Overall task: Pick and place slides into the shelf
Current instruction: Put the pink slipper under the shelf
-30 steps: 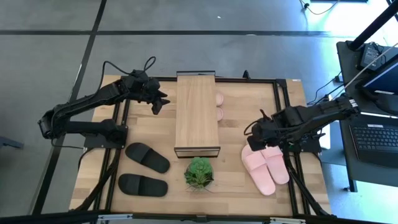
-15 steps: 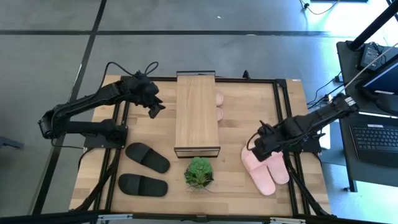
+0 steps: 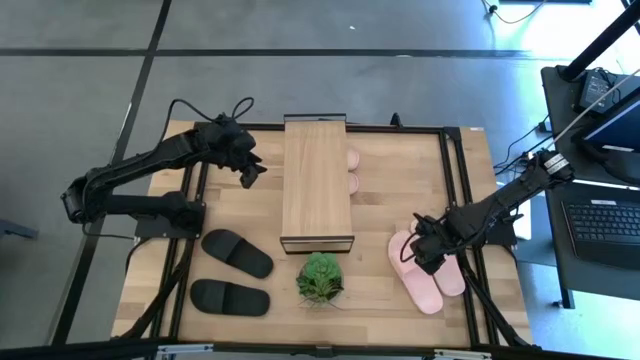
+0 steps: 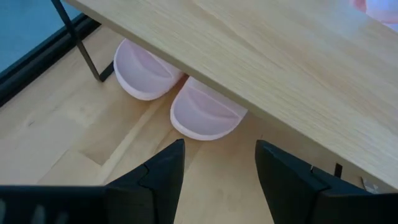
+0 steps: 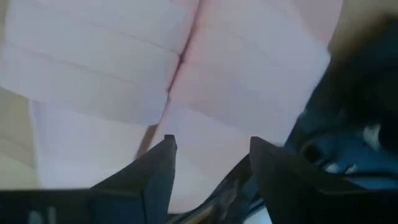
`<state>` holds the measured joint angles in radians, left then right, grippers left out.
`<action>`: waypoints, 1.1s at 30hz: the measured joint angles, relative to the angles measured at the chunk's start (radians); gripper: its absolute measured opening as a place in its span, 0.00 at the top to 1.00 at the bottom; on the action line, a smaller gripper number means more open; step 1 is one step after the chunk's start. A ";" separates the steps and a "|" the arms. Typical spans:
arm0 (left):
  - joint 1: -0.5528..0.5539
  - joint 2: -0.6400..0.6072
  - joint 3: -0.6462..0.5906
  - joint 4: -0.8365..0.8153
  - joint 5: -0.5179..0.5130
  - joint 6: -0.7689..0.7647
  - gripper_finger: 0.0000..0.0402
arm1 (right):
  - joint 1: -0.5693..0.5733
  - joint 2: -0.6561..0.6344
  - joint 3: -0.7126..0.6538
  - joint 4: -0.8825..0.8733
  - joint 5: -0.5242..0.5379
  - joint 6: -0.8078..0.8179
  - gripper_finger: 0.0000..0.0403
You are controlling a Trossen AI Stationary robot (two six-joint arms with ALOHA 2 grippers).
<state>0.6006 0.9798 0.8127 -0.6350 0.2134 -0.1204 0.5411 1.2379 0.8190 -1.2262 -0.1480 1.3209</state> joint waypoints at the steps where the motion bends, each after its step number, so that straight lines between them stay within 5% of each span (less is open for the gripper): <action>1: 0.000 0.000 0.000 0.000 -0.003 0.000 0.53 | 0.000 0.004 -0.003 0.001 0.008 -0.027 0.50; 15: 0.000 0.000 0.000 0.000 -0.021 0.000 0.53 | 0.000 0.163 -0.006 -0.017 0.059 -0.355 0.54; 24: 0.000 0.000 0.000 0.000 -0.029 -0.002 0.53 | 0.000 0.314 -0.006 -0.026 0.173 -0.365 0.58; 28: 0.000 0.000 0.000 0.000 -0.029 -0.003 0.53 | 0.000 0.351 -0.006 -0.024 0.179 -0.388 0.68; 33: 0.000 0.000 0.000 0.000 -0.029 -0.003 0.53 | 0.000 0.352 0.004 -0.029 0.183 -0.386 0.91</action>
<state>0.6006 0.9798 0.8127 -0.6350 0.1841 -0.1238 0.5411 1.5898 0.8227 -1.2555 0.0352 0.9349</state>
